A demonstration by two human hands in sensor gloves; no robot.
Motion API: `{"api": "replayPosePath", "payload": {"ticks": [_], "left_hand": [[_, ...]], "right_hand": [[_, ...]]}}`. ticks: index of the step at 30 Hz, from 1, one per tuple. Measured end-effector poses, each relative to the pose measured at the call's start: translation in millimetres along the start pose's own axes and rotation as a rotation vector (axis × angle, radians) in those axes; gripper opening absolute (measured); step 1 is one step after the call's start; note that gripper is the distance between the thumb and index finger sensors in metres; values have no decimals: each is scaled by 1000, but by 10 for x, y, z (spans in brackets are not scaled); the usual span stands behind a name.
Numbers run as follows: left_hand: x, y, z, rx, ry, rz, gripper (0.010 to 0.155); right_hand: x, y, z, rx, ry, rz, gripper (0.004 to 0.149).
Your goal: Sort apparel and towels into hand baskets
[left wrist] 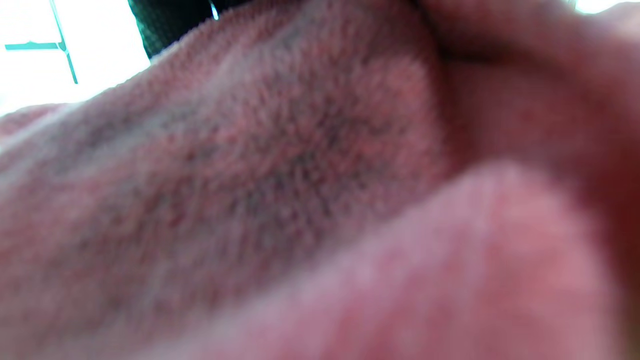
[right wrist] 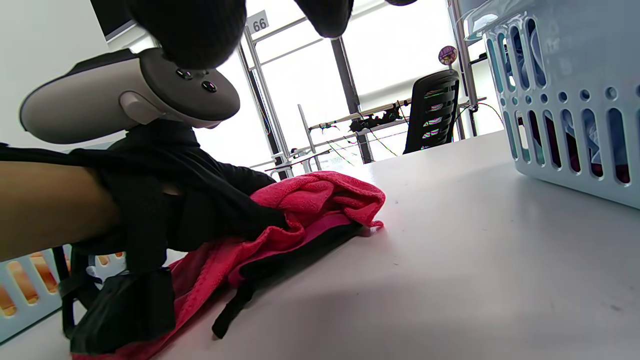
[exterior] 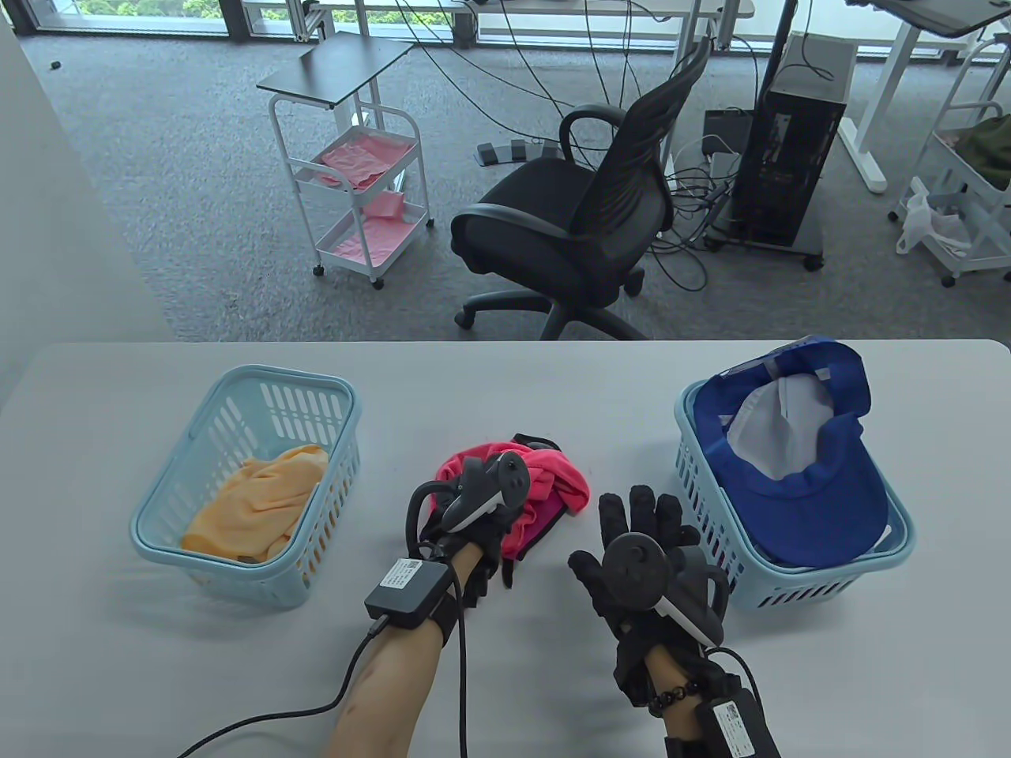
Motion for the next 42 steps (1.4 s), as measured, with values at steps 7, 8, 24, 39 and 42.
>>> {"api": "replayPosePath", "payload": {"ticks": [7,8,24,39,42], "left_hand": [[-122,68,-39,-44,-102,-10,59],[-143,84,-47,-48,-109,-21,58],[-909,349,-454,-66,-232,-94,58],[-1962,551,-1142,-83,-376,47,59],[-2150,671,-1293,-115,-408,77,60]], "right_hand": [[-7,1,-1,3,-6,0,78],[-5,2,-2,3,-4,0,78],[6,2,-2,6,6,2,79],[7,-34,6,26,14,-2,78],[2,-44,8,29,12,-4,78]]}}
Point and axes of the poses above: the tracker on the back of each hand, its own y axis roughly to the little-finger side, its own z axis roughly from the wrist to the fingertips, x = y × z, the point moved 5 cm from there along z, roughly from the wrist to the fingertips, and after that the axes turned 15 degrees about x, right-handed, at the moved point
